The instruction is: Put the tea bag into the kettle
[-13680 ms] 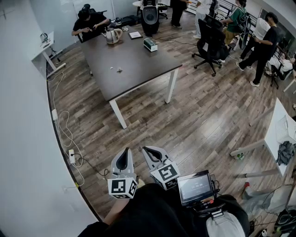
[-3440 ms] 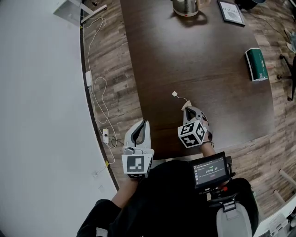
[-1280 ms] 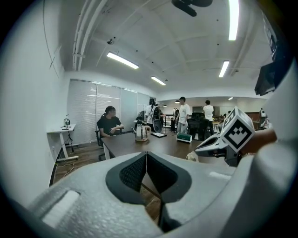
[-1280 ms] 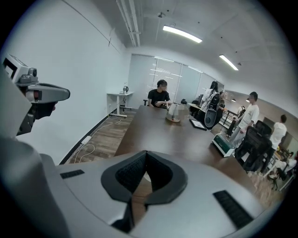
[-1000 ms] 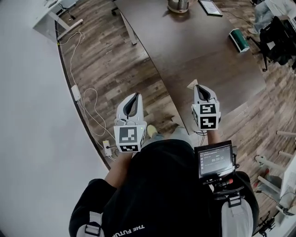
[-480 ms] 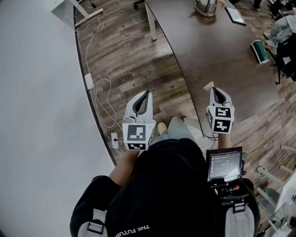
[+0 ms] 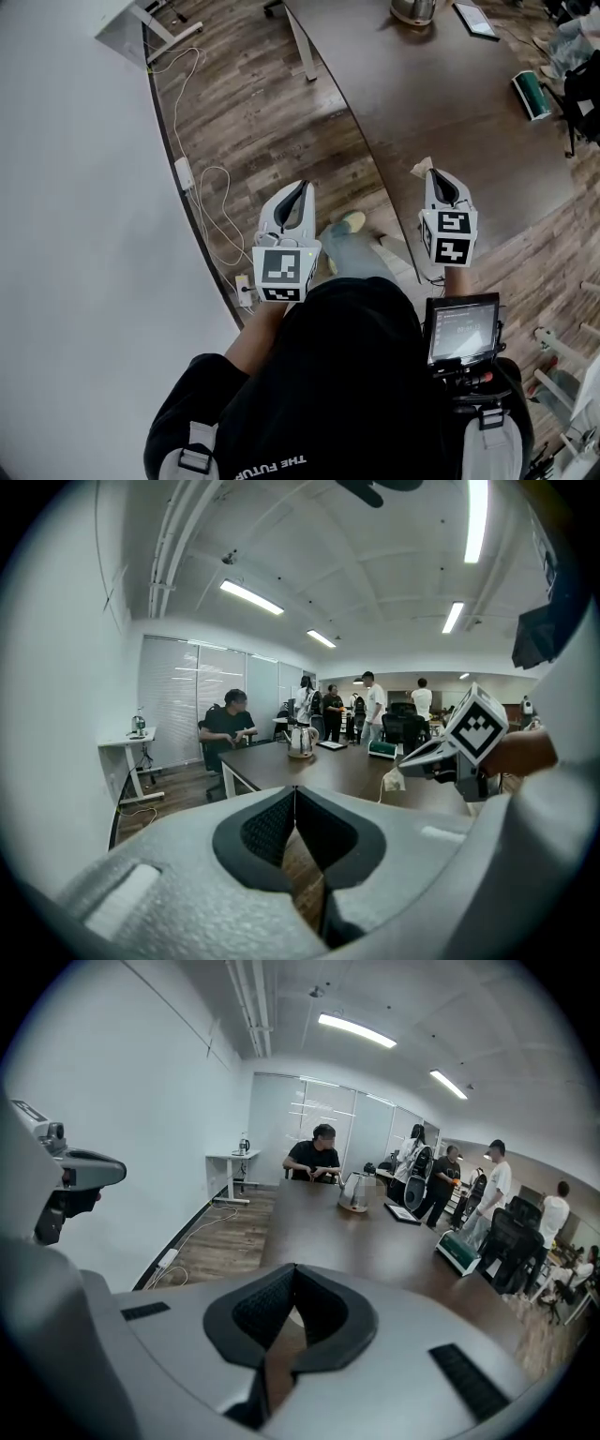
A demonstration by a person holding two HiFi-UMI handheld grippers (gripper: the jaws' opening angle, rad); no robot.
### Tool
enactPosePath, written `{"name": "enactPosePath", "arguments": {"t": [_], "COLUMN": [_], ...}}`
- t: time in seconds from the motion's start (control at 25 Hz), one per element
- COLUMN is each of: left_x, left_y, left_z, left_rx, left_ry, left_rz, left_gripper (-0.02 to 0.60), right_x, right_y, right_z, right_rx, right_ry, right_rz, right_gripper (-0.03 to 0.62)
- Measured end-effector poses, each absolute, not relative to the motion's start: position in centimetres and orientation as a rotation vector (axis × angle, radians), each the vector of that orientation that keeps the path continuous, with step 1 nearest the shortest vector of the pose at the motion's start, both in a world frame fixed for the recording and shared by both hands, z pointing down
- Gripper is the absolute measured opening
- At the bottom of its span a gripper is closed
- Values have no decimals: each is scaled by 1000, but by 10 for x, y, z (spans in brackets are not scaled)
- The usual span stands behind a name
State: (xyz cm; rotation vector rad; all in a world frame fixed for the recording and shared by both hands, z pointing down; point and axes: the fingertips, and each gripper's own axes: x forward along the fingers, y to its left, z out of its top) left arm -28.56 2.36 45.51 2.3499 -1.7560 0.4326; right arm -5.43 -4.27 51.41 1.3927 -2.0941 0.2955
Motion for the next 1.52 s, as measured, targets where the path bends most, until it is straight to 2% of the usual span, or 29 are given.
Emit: {"name": "enactPosePath", "arguments": {"t": [1.08, 1.52], "left_x": [-282, -234], "left_y": [-144, -167], "left_z": [453, 442], "left_rx": [2567, 2701], "left_ry": [-1492, -1334], "left_rz": [480, 510], "left_gripper": [5, 5], "right_x": [-40, -19], "right_y": [-154, -152], "right_z": [522, 515], "right_rx": [1622, 1746], "right_ry": [-1965, -1936], "right_rz": [432, 483], "right_gripper": [8, 8]}}
